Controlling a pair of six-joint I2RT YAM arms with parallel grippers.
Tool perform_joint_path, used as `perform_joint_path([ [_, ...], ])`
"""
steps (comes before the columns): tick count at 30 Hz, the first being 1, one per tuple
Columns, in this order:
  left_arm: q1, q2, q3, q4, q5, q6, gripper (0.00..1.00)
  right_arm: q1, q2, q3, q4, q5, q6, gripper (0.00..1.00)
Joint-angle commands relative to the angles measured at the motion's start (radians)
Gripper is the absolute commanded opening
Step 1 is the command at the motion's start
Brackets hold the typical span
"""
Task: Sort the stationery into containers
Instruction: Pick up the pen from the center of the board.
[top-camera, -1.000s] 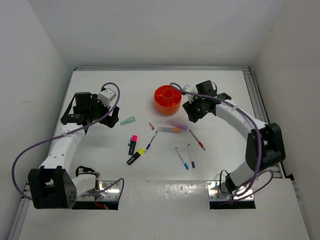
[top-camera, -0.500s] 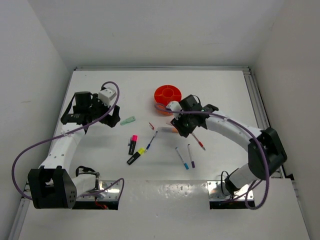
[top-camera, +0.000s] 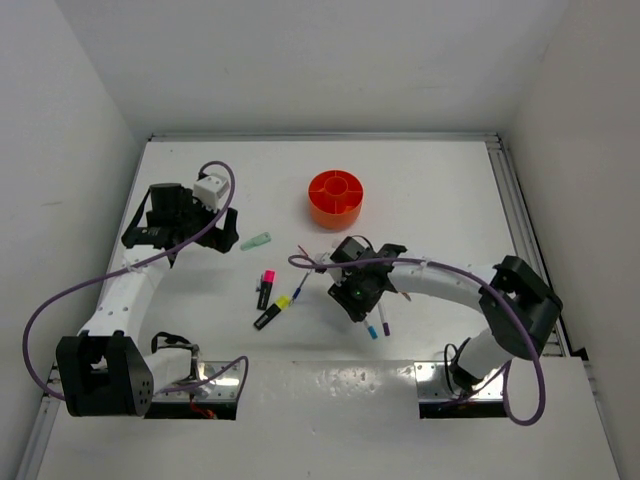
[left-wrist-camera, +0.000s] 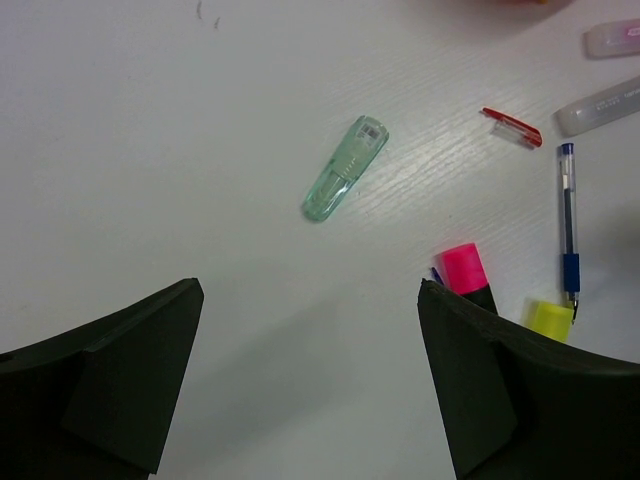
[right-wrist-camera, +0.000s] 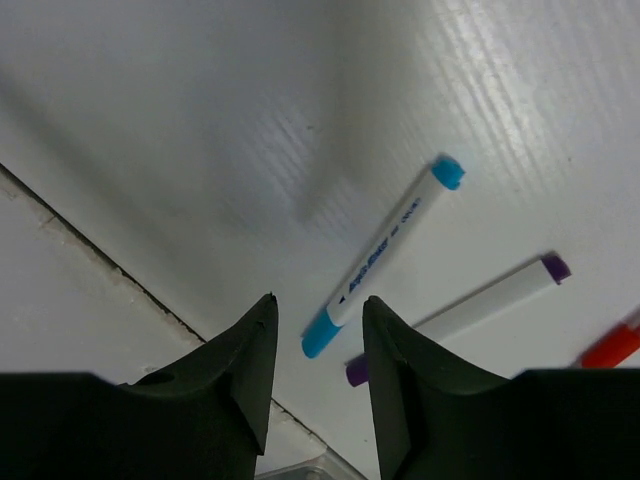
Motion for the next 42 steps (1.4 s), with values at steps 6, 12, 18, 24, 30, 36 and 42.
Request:
perform_joint_path([
  [6, -0.001, -0.019, 0.038, 0.029, -0.033, -0.019, 0.95, 0.031, 0.054, -0.004, 0.058, 0.116, 0.101, 0.38],
  [12, -0.001, -0.026, 0.018, 0.034, -0.037, -0.016, 0.96, 0.02, 0.079, 0.002, 0.053, 0.141, 0.124, 0.46],
  [18, -0.001, -0.033, -0.001, 0.042, -0.046, -0.005, 0.96, -0.032, 0.116, -0.023, 0.069, 0.045, 0.126, 0.43],
  [24, -0.001, -0.049, -0.019, 0.06, -0.043, 0.01, 0.96, -0.029, 0.16, -0.027, 0.089, 0.064, 0.126, 0.27],
  [30, 0.0, -0.067, -0.031, 0.097, -0.014, 0.023, 0.96, 0.014, 0.203, -0.012, 0.09, 0.123, 0.132, 0.08],
  [36, -0.001, -0.143, -0.063, 0.1, 0.1, 0.117, 0.95, -0.009, 0.154, 0.029, 0.06, 0.045, 0.108, 0.0],
  [42, -0.004, -0.269, -0.071, -0.004, 0.318, 0.412, 0.93, -0.258, 0.038, 0.236, -0.173, -0.379, -0.055, 0.0],
])
